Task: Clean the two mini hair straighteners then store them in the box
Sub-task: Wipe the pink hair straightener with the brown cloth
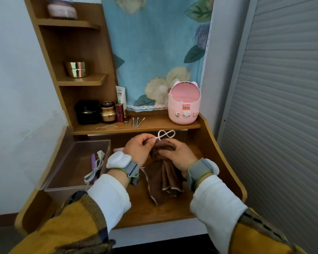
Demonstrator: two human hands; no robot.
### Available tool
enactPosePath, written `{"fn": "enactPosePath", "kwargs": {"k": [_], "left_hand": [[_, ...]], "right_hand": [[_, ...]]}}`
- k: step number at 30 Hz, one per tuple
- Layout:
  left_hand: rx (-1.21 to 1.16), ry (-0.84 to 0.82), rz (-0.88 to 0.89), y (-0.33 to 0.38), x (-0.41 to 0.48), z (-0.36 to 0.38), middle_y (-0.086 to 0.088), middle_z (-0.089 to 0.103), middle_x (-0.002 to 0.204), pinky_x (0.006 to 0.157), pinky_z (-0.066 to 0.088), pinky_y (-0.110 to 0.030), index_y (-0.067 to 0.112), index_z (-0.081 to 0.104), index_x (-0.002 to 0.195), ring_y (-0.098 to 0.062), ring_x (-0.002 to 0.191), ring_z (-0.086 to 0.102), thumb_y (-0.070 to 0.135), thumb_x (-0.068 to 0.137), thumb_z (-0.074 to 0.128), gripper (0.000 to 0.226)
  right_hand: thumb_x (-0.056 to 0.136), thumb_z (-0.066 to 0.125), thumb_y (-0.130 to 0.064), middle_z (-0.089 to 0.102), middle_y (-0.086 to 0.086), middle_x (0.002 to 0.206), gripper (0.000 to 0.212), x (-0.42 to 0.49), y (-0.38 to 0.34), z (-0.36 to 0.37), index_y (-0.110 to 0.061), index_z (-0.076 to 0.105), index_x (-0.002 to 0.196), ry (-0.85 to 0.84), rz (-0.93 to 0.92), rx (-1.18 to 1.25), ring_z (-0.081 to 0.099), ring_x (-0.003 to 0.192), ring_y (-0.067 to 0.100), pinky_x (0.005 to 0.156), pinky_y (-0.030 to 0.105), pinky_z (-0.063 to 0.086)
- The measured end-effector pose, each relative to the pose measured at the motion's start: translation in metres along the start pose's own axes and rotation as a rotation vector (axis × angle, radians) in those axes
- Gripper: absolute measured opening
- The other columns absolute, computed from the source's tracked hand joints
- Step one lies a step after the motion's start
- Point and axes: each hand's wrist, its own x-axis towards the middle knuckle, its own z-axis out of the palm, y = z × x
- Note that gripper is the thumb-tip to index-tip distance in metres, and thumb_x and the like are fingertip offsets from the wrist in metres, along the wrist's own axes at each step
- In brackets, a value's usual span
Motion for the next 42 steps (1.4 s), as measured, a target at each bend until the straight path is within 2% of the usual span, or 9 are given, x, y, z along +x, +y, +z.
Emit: {"fn": "enactPosePath", "kwargs": {"k": [5, 8, 14, 20, 24, 27, 34, 38, 42], "left_hand": [[0.353, 0.058, 0.041, -0.002, 0.001, -0.006, 0.014, 0.050, 0.093, 0.090, 0.035, -0.035, 0.040, 0.063, 0.099, -0.016, 0.105, 0.047, 0.041, 0.093, 0.046, 0.018], [0.378, 0.027, 0.089, -0.002, 0.000, -0.009, 0.014, 0.047, 0.091, 0.089, 0.029, -0.035, 0.043, 0.062, 0.095, -0.014, 0.104, 0.042, 0.037, 0.094, 0.046, 0.017], [-0.488, 0.179, -0.029, 0.012, -0.003, -0.014, -0.002, 0.061, 0.082, 0.076, 0.043, -0.038, 0.037, 0.064, 0.083, -0.023, 0.084, 0.049, 0.020, 0.094, 0.051, 0.024], [-0.715, 0.416, -0.168, 0.016, 0.003, -0.016, -0.026, 0.063, 0.104, 0.099, 0.039, -0.056, 0.033, 0.066, 0.092, -0.050, 0.112, 0.048, 0.024, 0.093, 0.053, 0.015], [-0.464, 0.322, -0.138, 0.008, 0.002, -0.009, -0.003, 0.068, 0.092, 0.075, 0.050, -0.023, 0.022, 0.067, 0.111, -0.010, 0.092, 0.064, 0.029, 0.093, 0.055, 0.024], [-0.212, 0.227, -0.183, 0.007, 0.000, -0.005, 0.010, 0.064, 0.096, 0.067, 0.035, -0.012, 0.025, 0.069, 0.106, -0.005, 0.087, 0.054, 0.033, 0.090, 0.058, 0.021], [-0.132, -0.003, -0.020, 0.010, -0.010, 0.012, 0.011, 0.070, 0.092, 0.071, 0.045, -0.010, 0.028, 0.072, 0.099, 0.001, 0.083, 0.062, 0.023, 0.090, 0.059, 0.017], [0.175, -0.053, 0.138, 0.004, -0.010, 0.011, 0.009, 0.065, 0.116, 0.100, 0.039, -0.032, 0.037, 0.065, 0.114, -0.011, 0.115, 0.054, 0.022, 0.091, 0.054, 0.030], [0.117, -0.048, 0.107, 0.005, -0.014, 0.007, 0.013, 0.073, 0.095, 0.096, 0.043, -0.040, 0.042, 0.066, 0.108, -0.004, 0.100, 0.062, 0.027, 0.084, 0.065, 0.028]], "right_hand": [[0.087, 0.059, -0.009, 0.071, 0.015, 0.095, 0.016, 0.006, -0.010, -0.022, -0.020, 0.070, 0.082, 0.204, 0.083, 0.121, 0.066, 0.093, 0.033, 0.094, 0.052, 0.049], [0.093, 0.054, -0.019, 0.068, 0.015, 0.103, 0.018, 0.010, -0.020, -0.043, -0.012, 0.070, 0.097, 0.446, 0.058, -0.002, 0.062, 0.096, 0.029, 0.094, 0.039, 0.049], [0.096, 0.042, -0.019, 0.066, 0.016, 0.112, 0.030, 0.017, -0.002, -0.053, -0.004, 0.067, 0.103, 0.403, 0.373, -0.700, 0.060, 0.103, 0.034, 0.071, 0.027, 0.039], [0.098, 0.040, -0.014, 0.062, 0.013, 0.122, 0.031, 0.014, 0.003, -0.057, -0.003, 0.061, 0.117, 0.385, 0.482, -0.683, 0.057, 0.113, 0.030, 0.080, 0.026, 0.046], [0.092, 0.055, -0.023, 0.060, 0.009, 0.113, 0.025, 0.005, -0.002, -0.048, -0.010, 0.054, 0.114, 0.554, 0.269, -0.336, 0.057, 0.104, 0.030, 0.080, 0.027, 0.039], [0.088, 0.062, -0.022, 0.063, 0.007, 0.098, 0.021, -0.003, -0.013, -0.033, -0.012, 0.055, 0.106, 0.478, 0.131, 0.121, 0.061, 0.095, 0.027, 0.080, 0.033, 0.049], [0.090, 0.054, -0.003, 0.066, 0.020, 0.096, 0.029, -0.007, -0.003, 0.016, -0.001, 0.056, 0.119, 0.031, 0.288, 0.978, 0.066, 0.089, 0.029, 0.075, 0.042, 0.057], [0.087, 0.051, 0.009, 0.067, 0.014, 0.090, 0.024, -0.004, 0.000, 0.024, -0.010, 0.061, 0.098, 0.146, 0.214, 1.032, 0.067, 0.083, 0.025, 0.063, 0.034, 0.056], [0.079, 0.058, 0.015, 0.062, 0.012, 0.074, 0.029, -0.002, -0.002, 0.029, -0.011, 0.052, 0.068, 0.291, 0.215, 0.979, 0.065, 0.067, 0.023, 0.061, 0.033, 0.055]]}}
